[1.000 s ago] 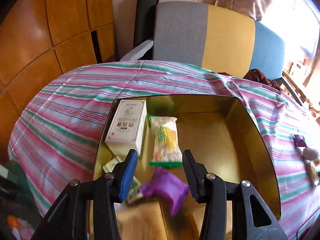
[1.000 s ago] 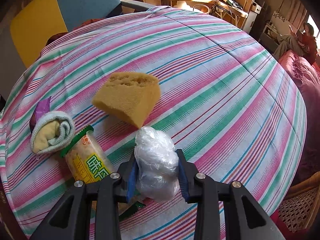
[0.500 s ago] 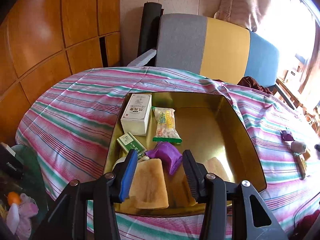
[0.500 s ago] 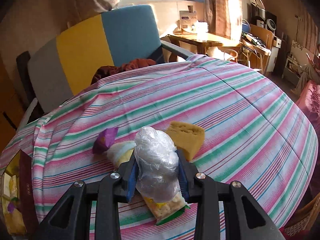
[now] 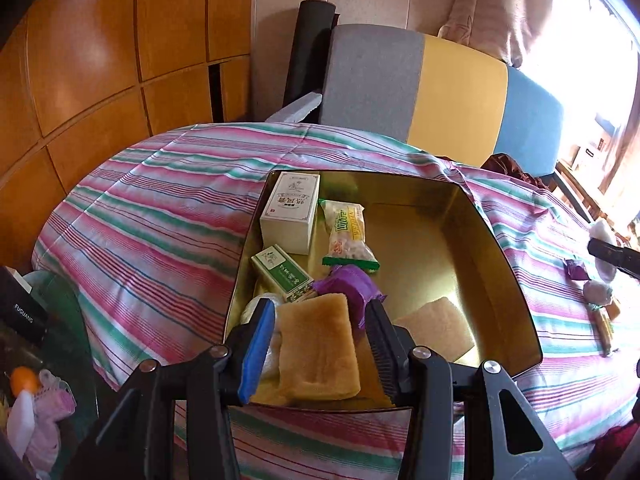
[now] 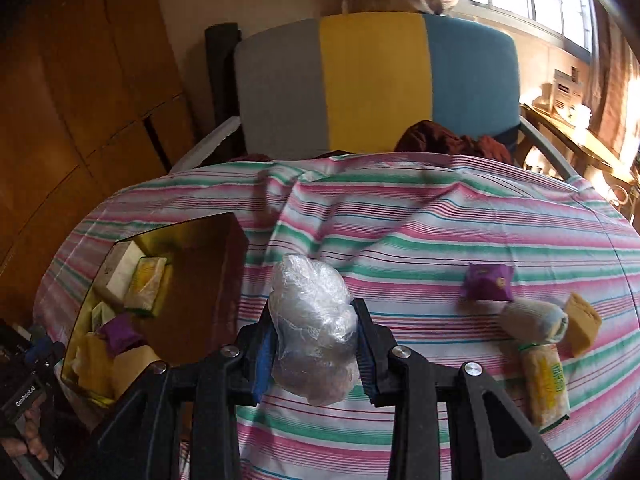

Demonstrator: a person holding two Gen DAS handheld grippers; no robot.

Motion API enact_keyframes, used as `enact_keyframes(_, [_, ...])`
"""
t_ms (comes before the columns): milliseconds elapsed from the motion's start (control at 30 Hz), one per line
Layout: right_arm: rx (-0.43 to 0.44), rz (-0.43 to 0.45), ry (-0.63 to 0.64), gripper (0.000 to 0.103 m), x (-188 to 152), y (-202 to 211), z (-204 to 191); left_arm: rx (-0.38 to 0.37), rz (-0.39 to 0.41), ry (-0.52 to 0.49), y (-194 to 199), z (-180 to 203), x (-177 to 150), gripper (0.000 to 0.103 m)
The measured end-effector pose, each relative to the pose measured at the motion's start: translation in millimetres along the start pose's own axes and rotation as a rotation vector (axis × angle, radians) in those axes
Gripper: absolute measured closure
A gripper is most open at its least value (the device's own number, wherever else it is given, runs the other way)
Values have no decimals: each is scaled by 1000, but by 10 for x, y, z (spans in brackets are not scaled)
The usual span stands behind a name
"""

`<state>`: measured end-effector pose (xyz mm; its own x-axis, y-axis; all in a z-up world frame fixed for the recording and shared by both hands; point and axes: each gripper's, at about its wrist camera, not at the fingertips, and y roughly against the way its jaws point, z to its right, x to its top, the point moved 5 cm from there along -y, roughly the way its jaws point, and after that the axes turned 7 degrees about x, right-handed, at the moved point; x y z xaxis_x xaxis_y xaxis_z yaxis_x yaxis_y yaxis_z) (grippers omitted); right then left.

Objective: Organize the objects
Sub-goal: 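Lower the clear plastic bag into the gold tray and open the right tool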

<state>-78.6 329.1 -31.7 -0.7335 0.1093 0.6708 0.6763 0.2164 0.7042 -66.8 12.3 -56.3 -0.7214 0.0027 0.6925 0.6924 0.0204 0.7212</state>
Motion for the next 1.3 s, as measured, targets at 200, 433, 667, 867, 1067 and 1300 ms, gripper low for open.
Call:
enact_keyframes(200, [92,-83,99,68,-55,-377,-639,0,-18,15,-49,-77,-63,55])
enact_keyframes(433, [113,-186,136,68,-104,-931,-1061,10,-36,44,-96,-219,-107,55])
enact_keyframes(667, [214,-312,141,61,-194,-1437,-1439,20,-48,76,-118,-362,-124,53])
enact_keyframes(867, [272,-332,143,58,-297,-1431,-1530,23,-56,87,-149,-399,-135,52])
enact_keyframes(1067, [268,-263,140,58,-273,-1188,-1487,13,-52,79,-139,-355,-136,52])
enact_keyframes(1300, [234,-186,151,58,-293,-833,-1367,11,-28,55,-37,-275,-116,51])
